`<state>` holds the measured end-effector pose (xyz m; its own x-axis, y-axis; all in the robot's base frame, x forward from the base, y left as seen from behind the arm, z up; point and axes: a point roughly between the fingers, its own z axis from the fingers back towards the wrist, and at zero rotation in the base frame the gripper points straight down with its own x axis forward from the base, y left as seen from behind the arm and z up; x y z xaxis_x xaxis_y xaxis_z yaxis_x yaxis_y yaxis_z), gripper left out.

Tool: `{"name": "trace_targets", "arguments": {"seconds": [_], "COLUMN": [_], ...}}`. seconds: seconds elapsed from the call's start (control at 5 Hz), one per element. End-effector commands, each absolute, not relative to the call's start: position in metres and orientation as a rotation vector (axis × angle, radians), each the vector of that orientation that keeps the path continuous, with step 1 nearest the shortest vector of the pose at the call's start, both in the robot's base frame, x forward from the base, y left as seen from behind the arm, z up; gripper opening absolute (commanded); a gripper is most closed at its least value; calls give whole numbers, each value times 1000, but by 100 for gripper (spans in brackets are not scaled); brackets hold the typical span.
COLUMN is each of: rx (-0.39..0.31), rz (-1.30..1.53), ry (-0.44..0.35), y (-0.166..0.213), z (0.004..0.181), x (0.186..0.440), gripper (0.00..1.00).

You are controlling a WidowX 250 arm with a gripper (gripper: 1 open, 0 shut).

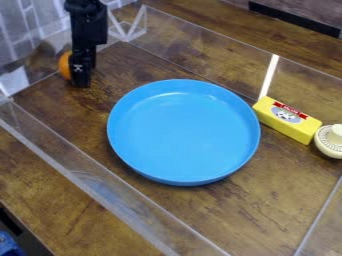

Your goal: Put the orange ball in the blue tray

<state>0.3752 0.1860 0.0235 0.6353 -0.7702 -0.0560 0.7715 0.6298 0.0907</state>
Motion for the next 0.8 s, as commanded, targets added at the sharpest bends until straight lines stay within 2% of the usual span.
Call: {"name": "trace_targets", "arguments": {"seconds": [0.0,0.2,0.4,0.6], "rx": [145,141,137,135], "rz": [-891,-880,-879,-883], "ry": [-15,-12,-12,-14], "y": [190,191,192,191], "z": [34,35,31,28], "x": [387,388,390,394], "gripper": [0,0,100,100]}}
